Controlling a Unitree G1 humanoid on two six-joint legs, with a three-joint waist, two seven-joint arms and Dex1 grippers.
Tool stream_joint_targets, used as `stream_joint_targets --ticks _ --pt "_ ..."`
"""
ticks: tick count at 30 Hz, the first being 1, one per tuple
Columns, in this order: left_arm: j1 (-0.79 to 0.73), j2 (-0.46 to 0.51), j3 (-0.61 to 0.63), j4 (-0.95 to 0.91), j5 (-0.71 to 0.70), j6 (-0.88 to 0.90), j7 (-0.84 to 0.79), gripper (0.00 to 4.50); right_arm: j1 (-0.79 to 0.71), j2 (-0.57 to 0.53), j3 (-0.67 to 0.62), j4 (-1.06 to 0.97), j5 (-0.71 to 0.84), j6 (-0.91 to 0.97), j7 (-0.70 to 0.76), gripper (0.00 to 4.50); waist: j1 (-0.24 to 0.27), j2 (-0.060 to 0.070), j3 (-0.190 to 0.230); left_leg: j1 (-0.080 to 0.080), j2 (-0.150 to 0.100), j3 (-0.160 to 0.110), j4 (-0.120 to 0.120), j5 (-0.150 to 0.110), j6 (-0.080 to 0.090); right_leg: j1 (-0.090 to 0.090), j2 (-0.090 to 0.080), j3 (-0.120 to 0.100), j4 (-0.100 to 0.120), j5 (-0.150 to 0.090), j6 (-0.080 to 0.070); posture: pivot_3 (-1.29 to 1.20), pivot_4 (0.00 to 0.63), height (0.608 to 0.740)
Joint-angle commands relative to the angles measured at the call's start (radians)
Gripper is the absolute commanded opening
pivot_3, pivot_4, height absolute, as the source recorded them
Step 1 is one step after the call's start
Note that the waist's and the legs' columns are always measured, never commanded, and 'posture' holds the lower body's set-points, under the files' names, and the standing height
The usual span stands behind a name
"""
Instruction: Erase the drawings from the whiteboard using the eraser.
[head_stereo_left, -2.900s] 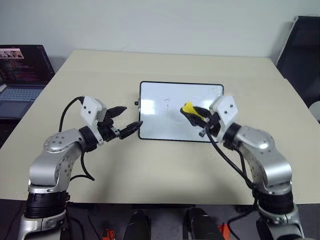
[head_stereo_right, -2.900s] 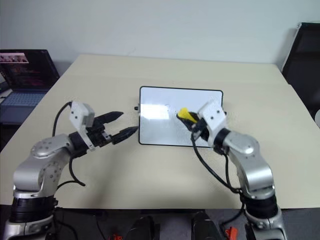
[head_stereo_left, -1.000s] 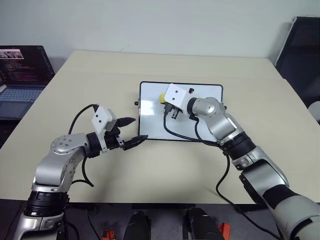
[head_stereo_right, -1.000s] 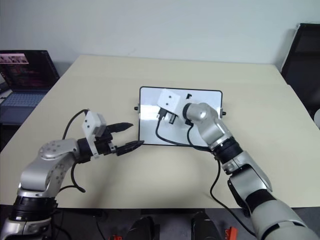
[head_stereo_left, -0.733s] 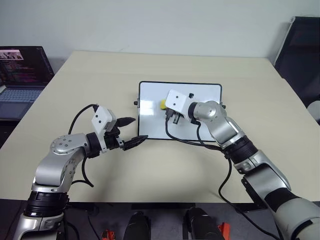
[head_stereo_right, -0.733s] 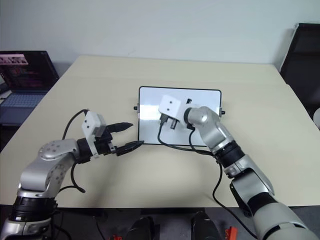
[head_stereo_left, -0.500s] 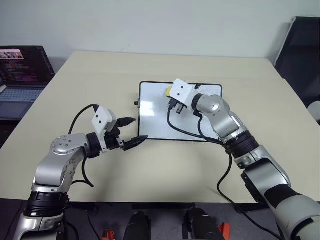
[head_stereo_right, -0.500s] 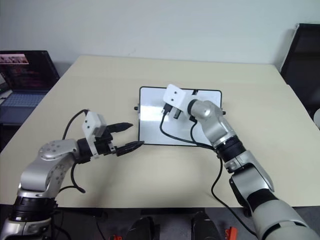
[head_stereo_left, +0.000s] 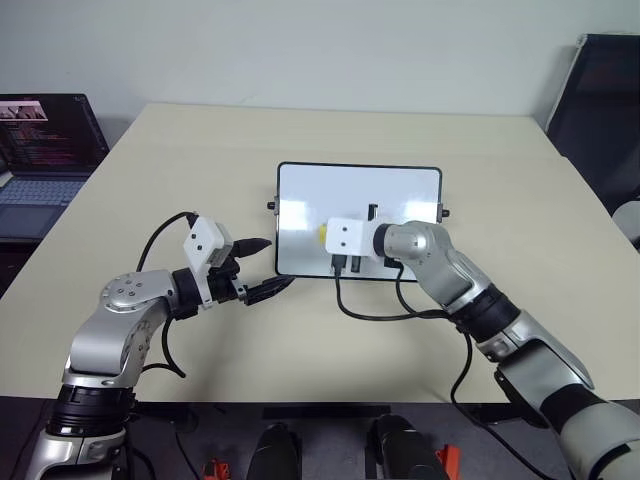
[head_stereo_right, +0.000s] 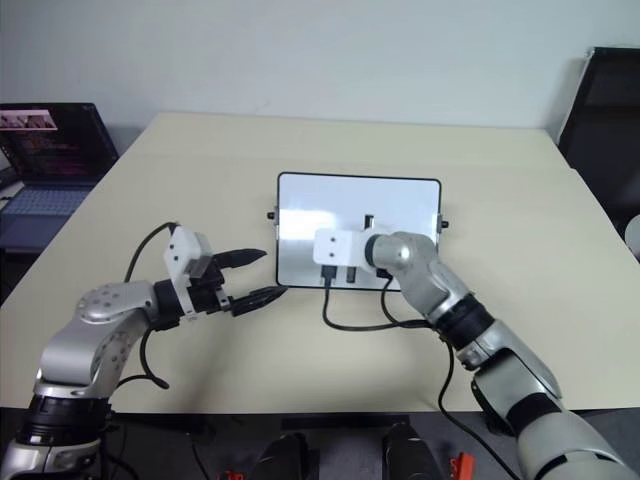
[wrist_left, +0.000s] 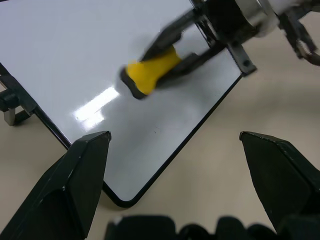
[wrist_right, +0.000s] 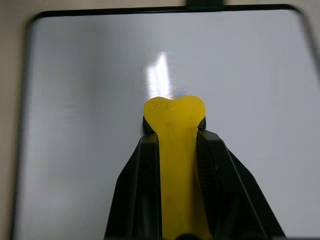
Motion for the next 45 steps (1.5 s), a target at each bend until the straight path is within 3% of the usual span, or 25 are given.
stream_joint_targets --ticks 1,8,11,17,22,28,33,39,45 --pt "0.002 0.007 0.019 -0.014 -0.003 -0.021 -0.003 4.5 -0.019 -0.008 -0.073 0.016 -0.005 0.001 -0.054 0.65 0.002 0.0 0.0 0.0 0.0 0.0 0.0 0.0 0.0 0.0 0.0 0.0 -0.001 0.0 0.0 0.0 0.15 0.74" --pt "0.0 0.004 0.015 -0.006 -0.003 -0.026 -0.008 4.5 0.092 -0.034 -0.018 -0.125 0.055 0.079 0.188 0.65 0.0 0.0 0.0 -0.001 0.0 0.0 -0.003 0.0 0.0 0.0 0.0 0.0 -0.002 -0.002 0.001 0.0 0.15 0.74" --pt "-0.003 0.004 0.013 0.0 -0.002 -0.029 -0.011 4.5 0.128 -0.038 -0.009 -0.181 0.054 0.096 0.223 0.65 0.0 0.0 0.0 -0.001 0.0 0.0 -0.003 0.0 0.0 0.0 0.0 0.0 -0.002 -0.003 0.002 0.0 0.15 0.74" --pt "-0.014 0.0 0.003 0.012 0.001 -0.041 -0.016 4.5 0.148 -0.006 -0.117 -0.253 0.065 0.136 0.092 0.65 0.001 0.0 0.0 -0.001 0.0 0.0 -0.001 0.0 0.0 0.0 0.0 0.0 -0.001 -0.002 0.001 0.0 0.15 0.74" --pt "-0.033 -0.034 0.01 0.012 -0.016 -0.082 -0.023 4.5 0.271 0.031 -0.331 -0.526 0.18 0.331 0.024 0.65 0.007 0.0 0.0 -0.003 0.0 0.0 -0.003 0.0 -0.001 -0.001 0.0 -0.001 -0.002 -0.002 0.001 0.0 0.15 0.74" --pt "-0.084 -0.048 -0.017 -0.004 -0.023 -0.105 -0.053 4.5 0.551 0.025 -0.624 -0.975 0.304 0.658 -0.001 0.65 0.024 0.0 0.0 -0.004 0.0 -0.001 -0.004 -0.003 -0.004 -0.001 0.0 -0.002 -0.002 -0.003 0.002 0.0 0.15 0.74" --pt "-0.178 -0.06 -0.102 0.027 -0.011 -0.12 -0.147 4.5 0.695 0.05 -0.732 -1.159 0.355 0.825 -0.057 0.65 0.021 0.001 0.0 -0.002 0.0 0.0 -0.003 -0.003 -0.004 -0.001 0.0 -0.001 -0.001 -0.009 0.001 0.0 0.15 0.74" --pt "-0.334 -0.132 -0.244 0.117 0.03 -0.156 -0.263 4.5 0.844 0.082 -0.722 -1.16 0.362 0.853 -0.148 0.65 0.025 0.0 0.0 -0.002 0.0 0.0 -0.001 -0.003 -0.004 0.0 -0.001 0.0 -0.002 -0.008 0.0 0.0 0.15 0.74" --pt "-0.468 -0.244 -0.368 0.241 0.124 -0.266 -0.335 4.5 0.844 0.075 -0.744 -0.987 0.349 0.778 -0.249 0.65 0.025 0.0 0.0 -0.002 0.0 0.0 -0.001 -0.003 -0.004 0.0 -0.001 0.0 -0.002 -0.008 0.001 0.0 0.15 0.74"
